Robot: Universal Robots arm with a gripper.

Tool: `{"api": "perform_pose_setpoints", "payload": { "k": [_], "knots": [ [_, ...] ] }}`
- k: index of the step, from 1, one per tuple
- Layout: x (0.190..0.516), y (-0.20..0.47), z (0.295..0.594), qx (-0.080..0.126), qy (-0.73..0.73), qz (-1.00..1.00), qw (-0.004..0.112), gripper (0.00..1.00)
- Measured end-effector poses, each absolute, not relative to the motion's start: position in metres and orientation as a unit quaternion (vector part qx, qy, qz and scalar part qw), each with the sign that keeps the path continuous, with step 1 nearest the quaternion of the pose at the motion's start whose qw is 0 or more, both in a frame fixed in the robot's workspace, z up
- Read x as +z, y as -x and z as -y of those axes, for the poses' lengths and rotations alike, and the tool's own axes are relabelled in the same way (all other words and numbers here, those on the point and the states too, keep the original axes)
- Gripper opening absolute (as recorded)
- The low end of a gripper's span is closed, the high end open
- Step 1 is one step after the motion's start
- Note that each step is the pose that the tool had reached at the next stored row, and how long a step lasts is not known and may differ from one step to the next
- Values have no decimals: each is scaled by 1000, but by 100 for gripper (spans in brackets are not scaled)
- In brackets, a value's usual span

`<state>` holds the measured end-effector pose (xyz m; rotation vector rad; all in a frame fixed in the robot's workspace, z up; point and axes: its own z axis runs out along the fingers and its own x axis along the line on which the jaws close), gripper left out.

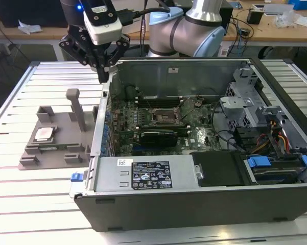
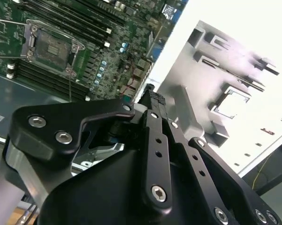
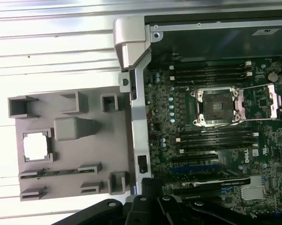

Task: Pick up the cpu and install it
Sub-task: 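Reach for the cpu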

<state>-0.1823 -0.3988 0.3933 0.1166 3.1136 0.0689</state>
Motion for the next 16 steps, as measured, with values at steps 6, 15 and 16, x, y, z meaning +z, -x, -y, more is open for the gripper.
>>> {"api": "perform_pose_setpoints", "payload": {
  "k": [6, 15, 16],
  "knots": [
    [393, 198, 399, 22, -37, -999, 13, 11],
    [393, 223, 399, 22, -37, -999, 12, 11],
    [393, 226, 399, 22, -37, -999, 12, 11]
  ]
}}
